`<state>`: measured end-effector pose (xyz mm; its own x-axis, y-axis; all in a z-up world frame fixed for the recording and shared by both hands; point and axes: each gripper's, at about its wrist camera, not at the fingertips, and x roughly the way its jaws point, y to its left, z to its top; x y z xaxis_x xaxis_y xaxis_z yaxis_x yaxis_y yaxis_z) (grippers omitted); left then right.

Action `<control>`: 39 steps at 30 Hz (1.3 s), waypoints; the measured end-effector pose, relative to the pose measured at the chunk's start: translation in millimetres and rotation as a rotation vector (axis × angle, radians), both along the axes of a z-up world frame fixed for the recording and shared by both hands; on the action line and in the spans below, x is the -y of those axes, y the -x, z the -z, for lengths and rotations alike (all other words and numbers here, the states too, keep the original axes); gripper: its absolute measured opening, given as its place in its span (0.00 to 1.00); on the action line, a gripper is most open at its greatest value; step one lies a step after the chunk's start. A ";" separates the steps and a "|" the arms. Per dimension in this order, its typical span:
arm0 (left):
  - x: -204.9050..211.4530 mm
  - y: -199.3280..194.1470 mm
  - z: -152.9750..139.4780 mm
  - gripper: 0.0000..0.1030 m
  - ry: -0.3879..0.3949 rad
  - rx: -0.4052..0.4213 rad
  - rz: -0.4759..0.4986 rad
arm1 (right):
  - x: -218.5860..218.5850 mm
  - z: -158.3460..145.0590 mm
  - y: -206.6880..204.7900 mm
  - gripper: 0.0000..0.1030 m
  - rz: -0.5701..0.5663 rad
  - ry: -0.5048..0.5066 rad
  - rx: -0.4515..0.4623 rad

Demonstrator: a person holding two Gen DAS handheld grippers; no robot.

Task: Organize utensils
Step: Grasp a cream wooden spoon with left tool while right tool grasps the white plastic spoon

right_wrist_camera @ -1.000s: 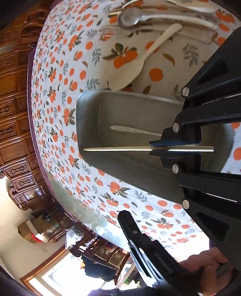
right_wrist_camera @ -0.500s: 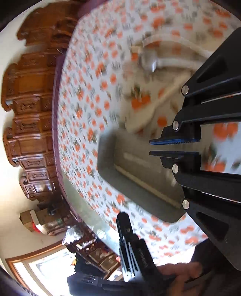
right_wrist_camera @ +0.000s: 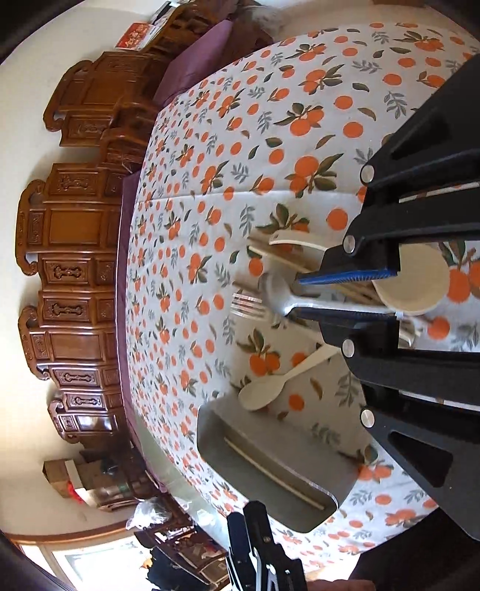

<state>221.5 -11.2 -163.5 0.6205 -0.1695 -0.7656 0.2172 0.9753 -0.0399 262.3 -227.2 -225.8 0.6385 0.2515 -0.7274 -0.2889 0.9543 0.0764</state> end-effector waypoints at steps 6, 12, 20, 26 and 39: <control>22.7 2.6 1.6 0.57 -0.014 0.002 0.021 | 12.3 20.4 -12.0 0.23 0.023 0.025 -0.015; 35.3 2.9 5.3 0.57 -0.029 0.001 0.019 | 22.3 46.2 -26.2 0.26 0.040 0.012 -0.105; 48.4 2.5 6.8 0.57 -0.033 -0.007 0.015 | 28.9 56.3 -29.1 0.16 0.047 -0.043 -0.176; 69.9 -0.2 4.7 0.57 -0.115 -0.002 0.039 | 42.0 49.4 -27.9 0.08 0.065 -0.072 -0.162; 118.9 -52.7 42.0 0.55 -0.136 -0.148 -0.001 | 79.8 37.1 -24.4 0.05 0.120 -0.143 -0.118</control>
<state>274.2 -130.1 -205.4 0.4999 -0.0577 -0.8642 0.2177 0.9741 0.0608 286.7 -307.0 -262.9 0.5822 0.2850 -0.7614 -0.1549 0.9583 0.2403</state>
